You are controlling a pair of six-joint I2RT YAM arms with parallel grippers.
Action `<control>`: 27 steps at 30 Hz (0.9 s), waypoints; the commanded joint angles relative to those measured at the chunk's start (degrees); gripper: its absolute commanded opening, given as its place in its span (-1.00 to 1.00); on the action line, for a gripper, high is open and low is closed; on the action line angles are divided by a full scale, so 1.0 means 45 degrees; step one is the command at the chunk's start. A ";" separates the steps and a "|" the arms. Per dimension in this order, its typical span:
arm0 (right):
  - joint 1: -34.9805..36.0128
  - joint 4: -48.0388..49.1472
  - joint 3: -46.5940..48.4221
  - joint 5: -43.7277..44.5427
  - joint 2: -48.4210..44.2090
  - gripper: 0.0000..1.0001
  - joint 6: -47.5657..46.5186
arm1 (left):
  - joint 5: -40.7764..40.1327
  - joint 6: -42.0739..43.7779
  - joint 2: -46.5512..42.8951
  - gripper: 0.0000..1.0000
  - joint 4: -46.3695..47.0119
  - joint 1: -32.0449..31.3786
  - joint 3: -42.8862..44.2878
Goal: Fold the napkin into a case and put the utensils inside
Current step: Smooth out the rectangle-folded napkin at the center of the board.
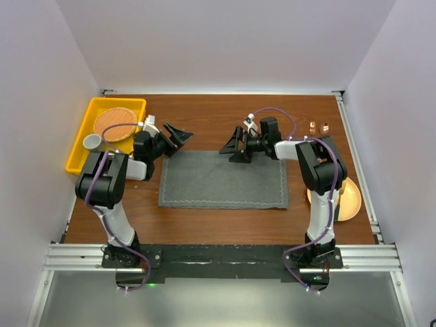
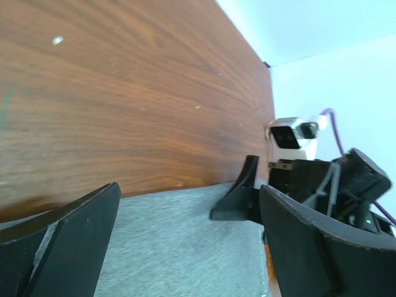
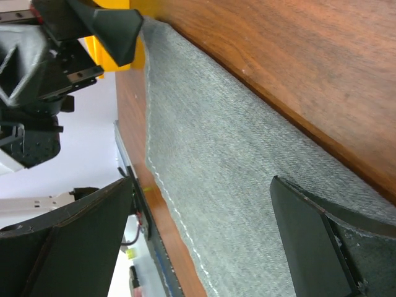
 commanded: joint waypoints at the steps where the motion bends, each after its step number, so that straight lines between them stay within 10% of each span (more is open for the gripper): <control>1: 0.0643 0.1433 0.0656 -0.0101 -0.0863 0.97 0.1456 | 0.0016 0.0251 -0.0713 1.00 0.0048 -0.0137 -0.0369; 15: 0.1328 0.5753 0.1848 0.0036 0.2514 0.97 0.5288 | -0.0766 0.1069 0.0381 0.83 -0.2040 -0.0157 0.0040; 27: -0.0917 0.2279 0.1126 -0.0939 0.2107 0.97 0.1931 | -0.1332 0.1891 0.0752 0.89 -0.4053 0.0195 0.0196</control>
